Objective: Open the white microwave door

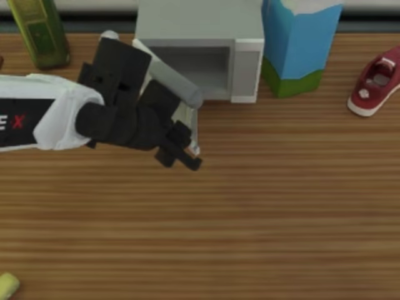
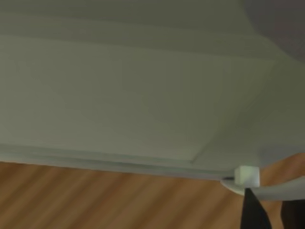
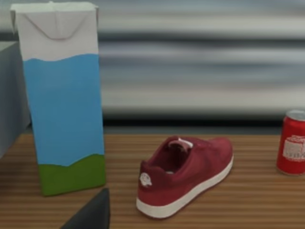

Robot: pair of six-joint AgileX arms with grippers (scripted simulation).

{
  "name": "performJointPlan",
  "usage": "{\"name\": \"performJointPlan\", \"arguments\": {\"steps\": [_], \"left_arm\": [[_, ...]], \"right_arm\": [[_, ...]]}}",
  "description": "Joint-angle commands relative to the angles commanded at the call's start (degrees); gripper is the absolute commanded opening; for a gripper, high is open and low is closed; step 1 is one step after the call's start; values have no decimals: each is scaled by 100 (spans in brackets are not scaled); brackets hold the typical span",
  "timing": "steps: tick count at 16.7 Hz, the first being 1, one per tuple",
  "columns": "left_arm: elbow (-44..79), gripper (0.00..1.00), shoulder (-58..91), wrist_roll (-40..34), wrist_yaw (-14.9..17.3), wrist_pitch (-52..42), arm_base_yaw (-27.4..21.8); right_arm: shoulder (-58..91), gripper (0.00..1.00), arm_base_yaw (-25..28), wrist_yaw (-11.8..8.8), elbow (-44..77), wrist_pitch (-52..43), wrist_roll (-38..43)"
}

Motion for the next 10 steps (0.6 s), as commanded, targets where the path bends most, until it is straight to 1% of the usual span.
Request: {"name": "performJointPlan", "arguments": {"steps": [5,10], "left_arm": [[-28,0,-60,304,173,-66,160],[-33,0,-60,329,187,-75,171]], "right_arm": [[0,100,0,0,0,0,0],[0,100,0,0,0,0,0]]}}
